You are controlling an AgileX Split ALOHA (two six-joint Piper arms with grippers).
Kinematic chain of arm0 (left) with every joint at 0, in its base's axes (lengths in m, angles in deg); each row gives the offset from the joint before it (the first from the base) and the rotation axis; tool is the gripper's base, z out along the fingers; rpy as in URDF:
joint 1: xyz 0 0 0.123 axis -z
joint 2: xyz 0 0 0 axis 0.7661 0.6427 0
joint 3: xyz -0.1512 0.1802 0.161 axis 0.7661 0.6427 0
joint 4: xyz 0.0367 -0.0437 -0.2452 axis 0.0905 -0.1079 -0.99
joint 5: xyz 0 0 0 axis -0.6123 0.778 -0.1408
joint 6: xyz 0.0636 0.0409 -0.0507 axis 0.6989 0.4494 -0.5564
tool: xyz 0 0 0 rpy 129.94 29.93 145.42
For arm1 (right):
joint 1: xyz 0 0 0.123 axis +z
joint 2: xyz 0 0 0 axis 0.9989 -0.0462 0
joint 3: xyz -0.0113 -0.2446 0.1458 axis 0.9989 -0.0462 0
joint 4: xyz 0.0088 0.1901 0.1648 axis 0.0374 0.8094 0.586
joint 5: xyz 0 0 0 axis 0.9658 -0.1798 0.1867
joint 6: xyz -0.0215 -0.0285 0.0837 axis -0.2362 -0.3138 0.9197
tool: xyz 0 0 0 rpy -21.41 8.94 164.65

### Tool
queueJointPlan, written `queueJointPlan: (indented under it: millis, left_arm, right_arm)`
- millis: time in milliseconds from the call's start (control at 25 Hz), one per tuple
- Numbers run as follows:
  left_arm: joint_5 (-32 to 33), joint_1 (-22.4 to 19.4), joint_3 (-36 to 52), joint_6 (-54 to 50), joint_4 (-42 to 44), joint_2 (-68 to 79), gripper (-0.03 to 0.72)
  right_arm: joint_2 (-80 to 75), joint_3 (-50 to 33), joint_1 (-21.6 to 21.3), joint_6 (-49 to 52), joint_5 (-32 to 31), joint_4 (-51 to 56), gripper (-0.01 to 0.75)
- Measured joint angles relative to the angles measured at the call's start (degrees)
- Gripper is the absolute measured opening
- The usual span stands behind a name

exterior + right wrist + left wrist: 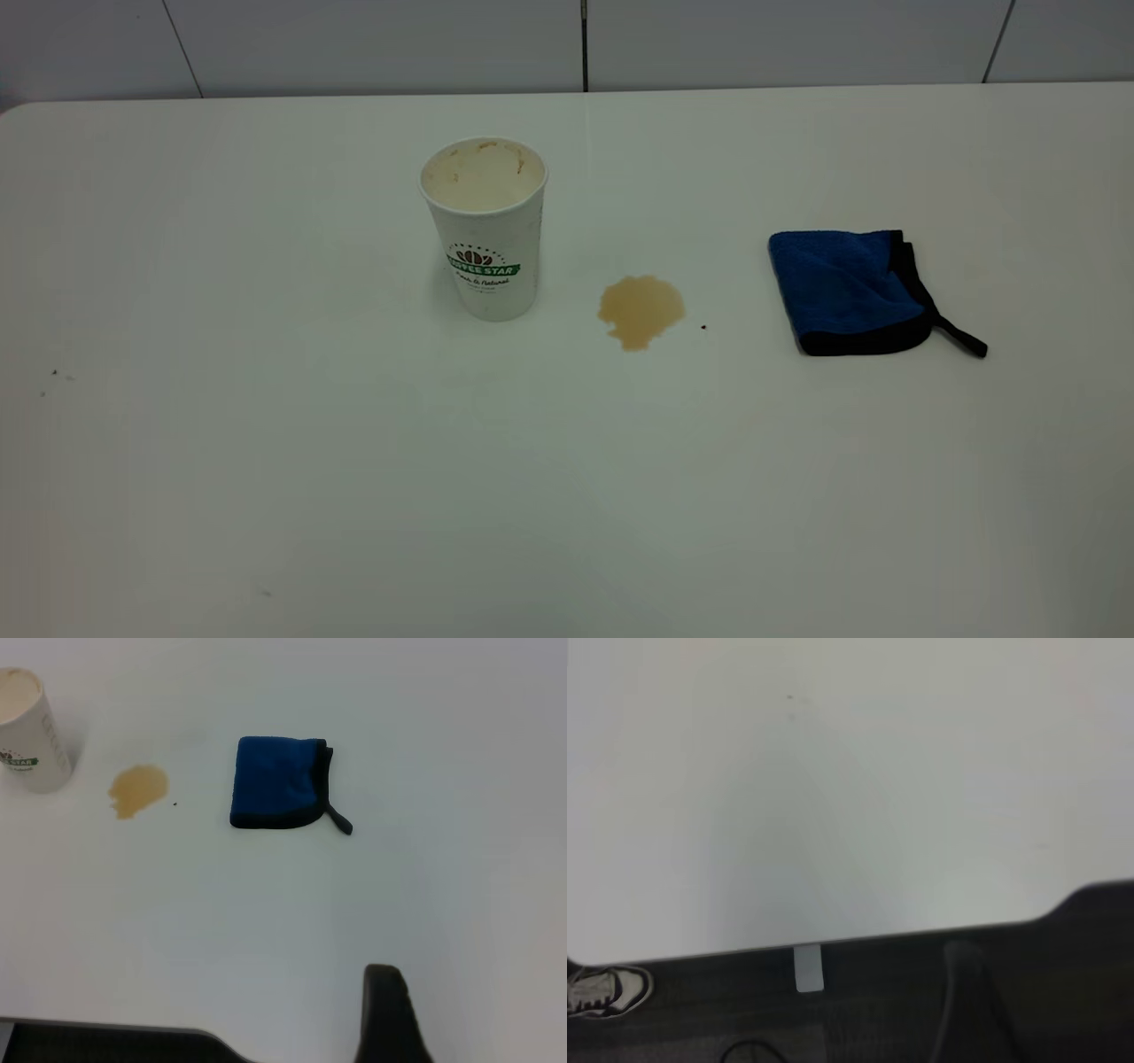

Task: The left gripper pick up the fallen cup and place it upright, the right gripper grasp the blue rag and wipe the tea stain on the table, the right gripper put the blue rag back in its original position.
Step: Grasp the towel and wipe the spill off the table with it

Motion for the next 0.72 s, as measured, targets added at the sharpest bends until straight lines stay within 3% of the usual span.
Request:
queueJointPlan:
  millis: [120,720]
  left_arm:
    - [0.0,-2.46,0.0,-0.05,0.0,-4.05,0.475]
    - [0.45,-2.53,0.0,-0.05,-0.17,-9.68,0.475]
  right_arm:
    - [0.0,0.0,0.0,0.0,0.0,0.0,0.532]
    - [0.0,0.0,0.0,0.0,0.0,0.0,0.532]
